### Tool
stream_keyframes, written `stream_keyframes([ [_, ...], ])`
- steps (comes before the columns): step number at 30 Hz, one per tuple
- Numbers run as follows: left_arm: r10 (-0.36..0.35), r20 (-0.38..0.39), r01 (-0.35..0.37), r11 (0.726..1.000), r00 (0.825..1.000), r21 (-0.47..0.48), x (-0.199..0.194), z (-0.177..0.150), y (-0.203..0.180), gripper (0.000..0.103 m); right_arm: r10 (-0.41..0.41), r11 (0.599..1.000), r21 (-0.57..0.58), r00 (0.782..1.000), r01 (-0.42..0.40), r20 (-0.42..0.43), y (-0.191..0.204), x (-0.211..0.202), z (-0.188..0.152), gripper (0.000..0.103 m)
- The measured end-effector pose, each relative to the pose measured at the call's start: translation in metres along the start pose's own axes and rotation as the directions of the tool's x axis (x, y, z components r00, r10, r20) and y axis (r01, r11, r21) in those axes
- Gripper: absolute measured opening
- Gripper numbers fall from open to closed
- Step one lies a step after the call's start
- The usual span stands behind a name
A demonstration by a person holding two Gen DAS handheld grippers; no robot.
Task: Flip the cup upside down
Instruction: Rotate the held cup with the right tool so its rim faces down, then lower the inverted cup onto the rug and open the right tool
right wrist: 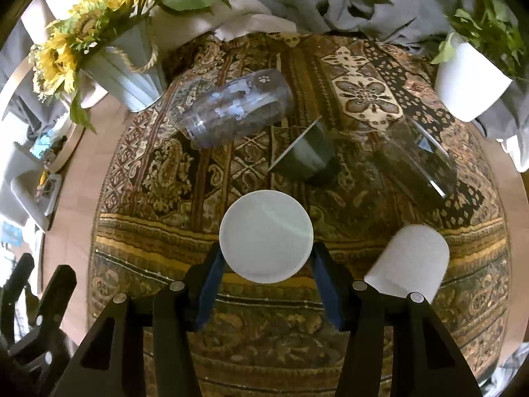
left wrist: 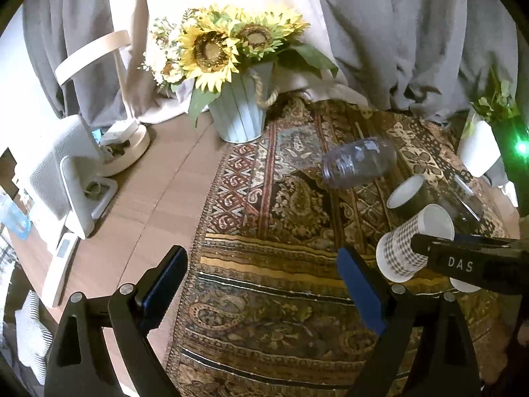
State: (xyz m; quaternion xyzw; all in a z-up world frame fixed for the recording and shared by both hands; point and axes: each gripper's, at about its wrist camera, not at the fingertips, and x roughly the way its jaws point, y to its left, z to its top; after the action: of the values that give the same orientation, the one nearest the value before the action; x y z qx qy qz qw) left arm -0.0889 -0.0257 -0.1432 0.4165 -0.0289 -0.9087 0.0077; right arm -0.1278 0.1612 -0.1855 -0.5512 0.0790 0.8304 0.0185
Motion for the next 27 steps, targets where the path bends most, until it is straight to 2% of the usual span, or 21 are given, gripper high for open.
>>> stream_keyframes([
  [4,0.02,-0.003,-0.02,1.0,1.0,-0.004,0.003,0.002,0.001,0.094,0.001,1.0,-0.002,1.0,-0.001,-0.013,0.001,0.006,0.0,0.057],
  [6,0.028,-0.002,-0.028,1.0,1.0,-0.009,0.002,0.002,0.002,0.097,0.0,1.0,0.004,1.0,0.0,-0.021,0.0,0.008,-0.001,0.075],
  [11,0.041,0.024,-0.041,0.999,0.999,-0.002,-0.006,0.005,-0.003,0.101,-0.006,1.0,0.003,0.999,0.006,0.043,-0.006,-0.011,-0.011,0.082],
  [16,0.043,0.073,-0.044,0.999,0.996,0.002,-0.024,0.01,-0.011,0.103,-0.028,1.0,0.017,0.99,0.026,0.142,-0.017,-0.05,-0.024,0.083],
  [21,0.03,0.136,-0.031,1.0,0.99,0.002,-0.049,0.018,-0.022,0.103,-0.033,0.998,0.052,0.962,0.02,0.272,-0.032,-0.095,-0.034,0.088],
  [27,0.023,0.224,-0.028,0.999,0.974,0.019,-0.082,0.028,-0.035,0.103,-0.058,0.997,0.077,0.901,0.027,0.431,-0.044,-0.145,-0.045,0.089],
])
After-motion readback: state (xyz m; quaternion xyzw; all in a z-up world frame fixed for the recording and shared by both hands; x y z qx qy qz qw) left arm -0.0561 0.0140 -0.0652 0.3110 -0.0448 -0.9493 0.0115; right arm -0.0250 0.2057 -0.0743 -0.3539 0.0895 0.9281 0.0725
